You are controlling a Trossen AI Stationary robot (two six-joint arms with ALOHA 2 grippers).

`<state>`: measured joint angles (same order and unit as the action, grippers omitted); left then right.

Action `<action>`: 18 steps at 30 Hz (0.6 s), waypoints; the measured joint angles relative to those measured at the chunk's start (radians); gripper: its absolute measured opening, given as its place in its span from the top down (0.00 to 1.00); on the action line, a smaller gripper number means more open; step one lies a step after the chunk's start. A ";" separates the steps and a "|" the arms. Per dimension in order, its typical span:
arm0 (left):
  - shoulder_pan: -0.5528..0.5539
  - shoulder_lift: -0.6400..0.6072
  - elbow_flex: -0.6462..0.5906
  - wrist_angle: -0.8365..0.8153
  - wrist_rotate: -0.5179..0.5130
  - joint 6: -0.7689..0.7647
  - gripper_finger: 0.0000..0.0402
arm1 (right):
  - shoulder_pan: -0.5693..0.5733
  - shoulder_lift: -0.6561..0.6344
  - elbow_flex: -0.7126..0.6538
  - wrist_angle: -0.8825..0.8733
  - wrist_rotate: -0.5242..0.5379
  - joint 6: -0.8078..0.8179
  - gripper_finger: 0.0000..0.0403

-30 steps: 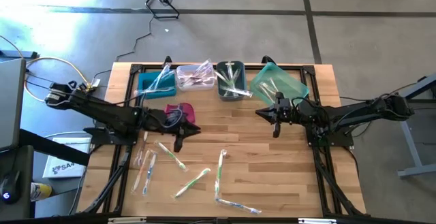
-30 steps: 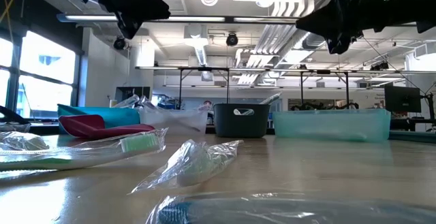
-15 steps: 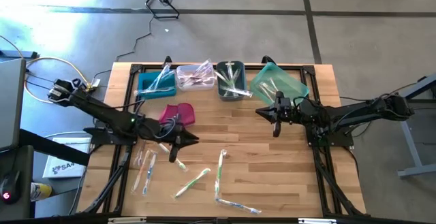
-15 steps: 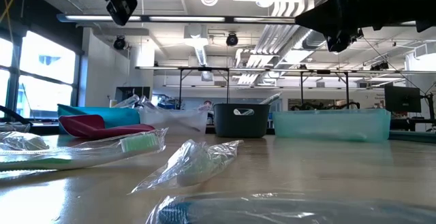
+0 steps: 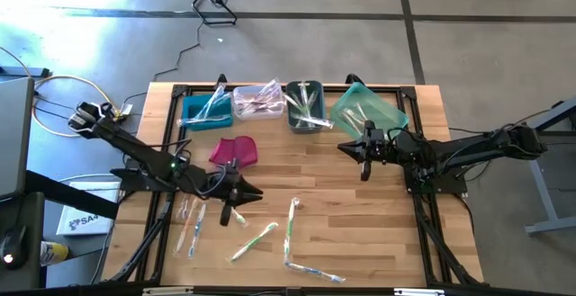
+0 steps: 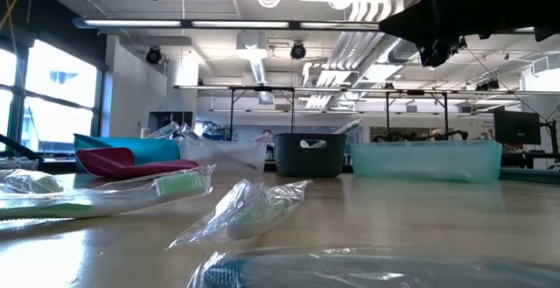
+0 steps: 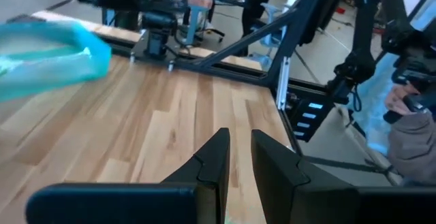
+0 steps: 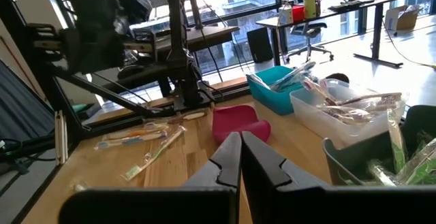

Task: Pick & Place Toothbrushes
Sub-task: Put the green toothbrush into the dark blue bin

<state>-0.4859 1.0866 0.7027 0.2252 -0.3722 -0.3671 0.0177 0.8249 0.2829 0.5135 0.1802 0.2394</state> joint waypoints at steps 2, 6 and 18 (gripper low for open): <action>-0.012 0.022 0.030 -0.021 -0.016 0.004 0.86 | 0.000 0.000 0.000 0.000 0.000 0.000 0.99; -0.030 0.069 0.099 -0.112 -0.033 -0.012 0.86 | 0.000 0.000 0.000 0.000 0.000 0.000 0.99; -0.085 0.221 0.390 -0.508 -0.035 -0.168 0.86 | 0.000 0.000 0.000 0.000 -0.006 0.015 0.99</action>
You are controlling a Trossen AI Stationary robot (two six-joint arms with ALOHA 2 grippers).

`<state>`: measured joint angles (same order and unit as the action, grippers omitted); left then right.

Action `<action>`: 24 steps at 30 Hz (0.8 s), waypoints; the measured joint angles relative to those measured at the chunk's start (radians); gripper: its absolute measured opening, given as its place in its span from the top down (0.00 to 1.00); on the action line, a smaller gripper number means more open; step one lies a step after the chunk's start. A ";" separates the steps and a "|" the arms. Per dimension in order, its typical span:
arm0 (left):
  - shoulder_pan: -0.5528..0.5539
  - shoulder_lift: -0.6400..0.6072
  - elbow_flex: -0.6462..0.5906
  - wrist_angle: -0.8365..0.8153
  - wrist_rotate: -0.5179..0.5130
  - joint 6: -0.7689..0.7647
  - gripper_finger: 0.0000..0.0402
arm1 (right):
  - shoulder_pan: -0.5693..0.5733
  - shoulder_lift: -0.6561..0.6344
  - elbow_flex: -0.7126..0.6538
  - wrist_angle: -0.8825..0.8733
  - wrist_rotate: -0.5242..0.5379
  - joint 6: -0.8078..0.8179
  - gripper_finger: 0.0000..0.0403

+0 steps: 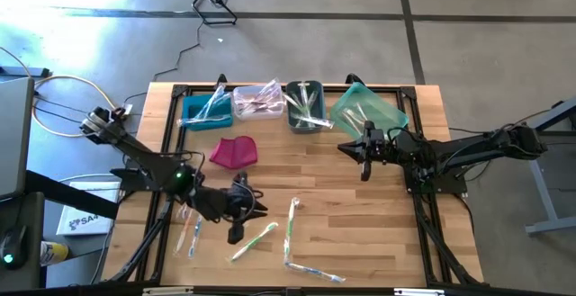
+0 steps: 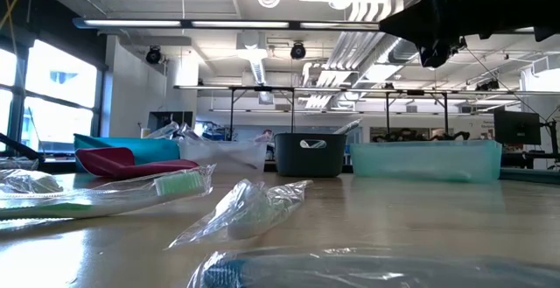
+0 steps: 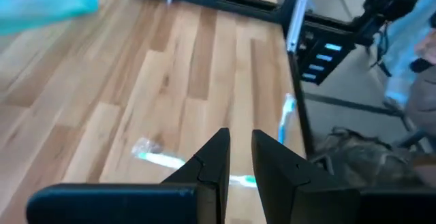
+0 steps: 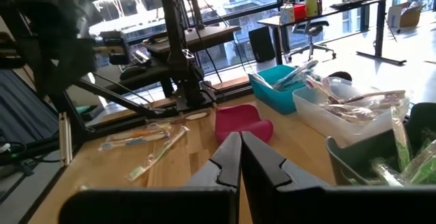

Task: Pick & Place Toothbrushes
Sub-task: Put the green toothbrush into the dark blue bin

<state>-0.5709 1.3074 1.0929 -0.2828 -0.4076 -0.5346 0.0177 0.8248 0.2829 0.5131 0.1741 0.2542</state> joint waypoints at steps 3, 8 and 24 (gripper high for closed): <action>-0.009 0.046 0.094 -0.086 0.000 -0.039 0.86 | 0.000 0.000 0.000 -0.002 -0.003 0.011 0.99; -0.019 0.119 0.242 -0.353 0.000 -0.123 0.86 | 0.000 0.000 0.000 -0.001 -0.025 0.011 0.99; -0.018 0.169 0.185 -0.554 0.106 -0.346 0.86 | 0.000 0.000 0.000 -0.009 -0.027 0.015 0.99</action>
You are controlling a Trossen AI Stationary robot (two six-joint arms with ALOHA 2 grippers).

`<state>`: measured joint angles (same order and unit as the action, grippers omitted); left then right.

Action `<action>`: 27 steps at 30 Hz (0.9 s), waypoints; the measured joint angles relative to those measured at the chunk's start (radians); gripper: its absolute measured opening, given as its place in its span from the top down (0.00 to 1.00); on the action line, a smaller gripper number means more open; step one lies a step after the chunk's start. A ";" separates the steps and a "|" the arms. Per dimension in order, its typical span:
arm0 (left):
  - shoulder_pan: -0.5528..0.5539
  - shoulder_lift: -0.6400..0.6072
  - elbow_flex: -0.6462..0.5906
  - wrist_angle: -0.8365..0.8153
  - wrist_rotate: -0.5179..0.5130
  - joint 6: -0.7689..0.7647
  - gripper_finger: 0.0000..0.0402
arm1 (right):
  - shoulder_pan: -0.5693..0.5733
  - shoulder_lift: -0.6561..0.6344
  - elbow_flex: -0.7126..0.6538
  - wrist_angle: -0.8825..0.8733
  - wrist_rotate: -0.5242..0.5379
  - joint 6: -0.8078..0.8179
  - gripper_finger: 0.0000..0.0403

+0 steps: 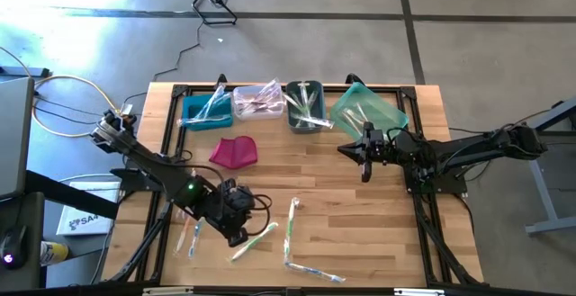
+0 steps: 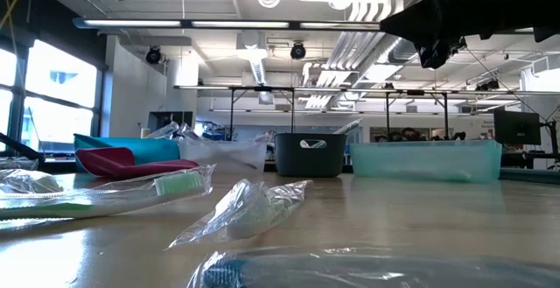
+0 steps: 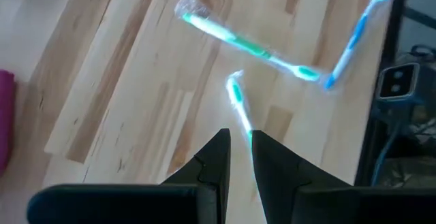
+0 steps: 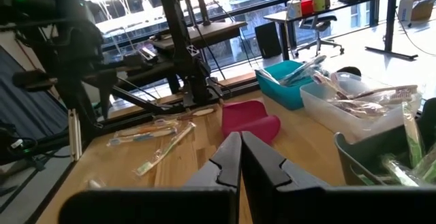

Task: Pick & Place Toothbrushes
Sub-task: Put the green toothbrush into the dark blue bin

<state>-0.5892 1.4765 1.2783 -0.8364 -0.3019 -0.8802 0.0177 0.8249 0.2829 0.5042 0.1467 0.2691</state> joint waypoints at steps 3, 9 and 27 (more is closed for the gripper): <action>0.000 0.000 -0.029 0.052 0.000 -0.050 0.86 | 0.000 0.000 0.000 0.000 0.000 0.000 0.99; 0.000 -0.001 -0.094 0.169 0.060 -0.144 0.86 | 0.000 0.000 0.000 0.000 0.000 0.000 0.99; 0.042 0.203 -0.133 0.244 0.222 -0.263 0.61 | 0.000 0.000 0.000 -0.024 -0.018 0.047 0.99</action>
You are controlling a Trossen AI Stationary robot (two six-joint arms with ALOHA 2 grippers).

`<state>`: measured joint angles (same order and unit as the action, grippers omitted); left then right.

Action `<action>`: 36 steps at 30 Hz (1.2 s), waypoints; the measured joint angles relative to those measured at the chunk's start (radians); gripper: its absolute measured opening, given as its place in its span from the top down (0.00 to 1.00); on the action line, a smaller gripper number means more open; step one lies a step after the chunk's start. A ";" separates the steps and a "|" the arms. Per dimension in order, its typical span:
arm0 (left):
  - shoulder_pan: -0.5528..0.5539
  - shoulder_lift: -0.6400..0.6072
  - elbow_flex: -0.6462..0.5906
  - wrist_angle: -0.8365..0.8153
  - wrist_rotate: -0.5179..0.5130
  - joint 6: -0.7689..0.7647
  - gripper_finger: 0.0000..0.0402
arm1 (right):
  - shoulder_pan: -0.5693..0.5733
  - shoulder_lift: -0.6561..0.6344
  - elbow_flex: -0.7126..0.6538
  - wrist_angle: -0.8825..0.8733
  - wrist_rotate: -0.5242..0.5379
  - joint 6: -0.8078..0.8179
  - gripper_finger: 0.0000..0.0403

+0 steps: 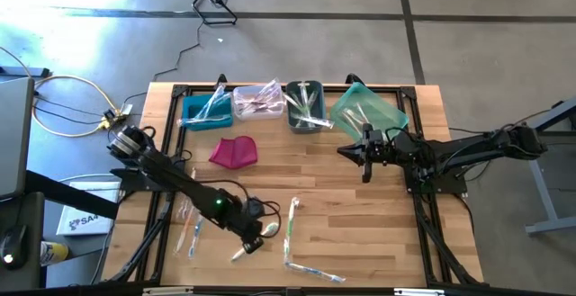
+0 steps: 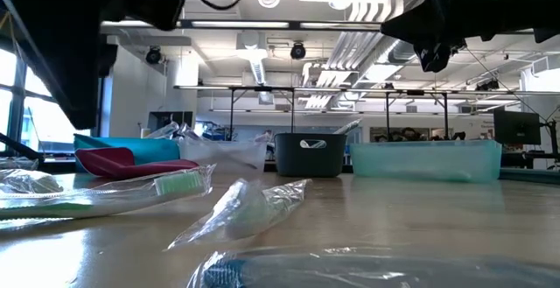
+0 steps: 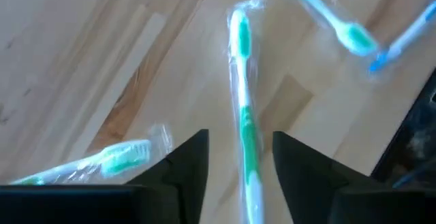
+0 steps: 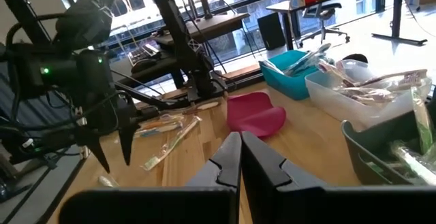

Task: Pick & Place Toothbrushes
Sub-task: Put the green toothbrush into the dark blue bin

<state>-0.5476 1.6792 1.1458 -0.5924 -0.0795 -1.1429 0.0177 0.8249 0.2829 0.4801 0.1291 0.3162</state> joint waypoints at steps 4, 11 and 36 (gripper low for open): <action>0.014 0.042 0.000 0.025 0.001 -0.058 0.55 | 0.000 0.000 0.000 -0.004 -0.003 0.002 0.99; 0.018 0.088 0.000 0.074 0.025 -0.096 0.54 | 0.000 0.000 0.000 -0.007 -0.005 0.006 0.99; 0.018 0.198 0.004 0.164 0.088 -0.055 0.54 | 0.000 0.000 0.000 -0.014 -0.004 0.006 0.99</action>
<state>-0.5301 1.8767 1.1500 -0.4282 0.0090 -1.1976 0.0177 0.8249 0.2829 0.4659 0.1248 0.3220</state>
